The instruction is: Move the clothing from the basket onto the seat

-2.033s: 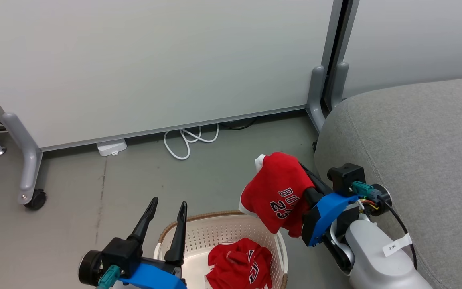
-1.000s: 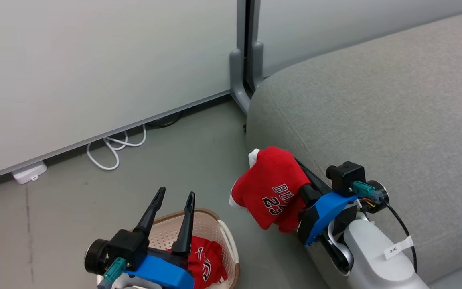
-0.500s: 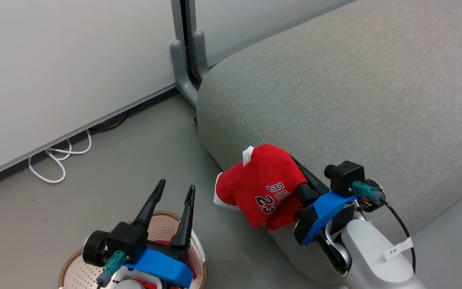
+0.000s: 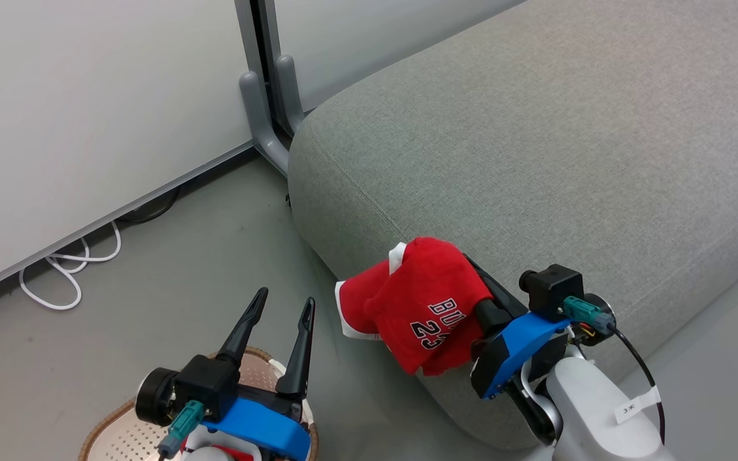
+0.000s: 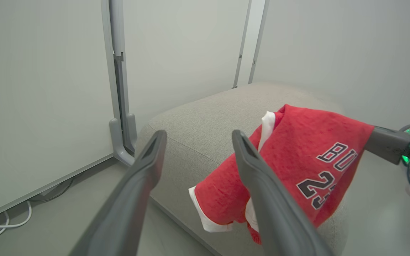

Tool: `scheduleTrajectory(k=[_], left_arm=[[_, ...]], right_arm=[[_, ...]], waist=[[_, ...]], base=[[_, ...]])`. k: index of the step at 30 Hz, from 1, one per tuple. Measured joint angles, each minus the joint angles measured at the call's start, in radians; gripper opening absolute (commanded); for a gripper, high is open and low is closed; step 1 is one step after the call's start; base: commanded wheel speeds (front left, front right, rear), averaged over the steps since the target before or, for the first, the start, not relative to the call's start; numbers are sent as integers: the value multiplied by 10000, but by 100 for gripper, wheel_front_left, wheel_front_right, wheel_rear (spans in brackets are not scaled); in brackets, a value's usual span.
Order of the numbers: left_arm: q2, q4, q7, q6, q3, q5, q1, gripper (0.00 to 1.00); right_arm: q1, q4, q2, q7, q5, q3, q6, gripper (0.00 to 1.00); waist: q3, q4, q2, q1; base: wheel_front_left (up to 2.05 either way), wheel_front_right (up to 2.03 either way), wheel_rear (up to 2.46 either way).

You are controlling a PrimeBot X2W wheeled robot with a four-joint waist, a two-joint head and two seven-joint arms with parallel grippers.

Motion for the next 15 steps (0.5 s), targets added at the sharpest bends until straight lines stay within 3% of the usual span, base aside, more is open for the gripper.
scheduleTrajectory(k=[15], left_arm=[[73,-10,0,0,-13,-13,1,100]], right_arm=[[-44,-111,0,98,-15,-138,0,0]], waist=[[121,150,0,0]], base=[[0,0,0]])
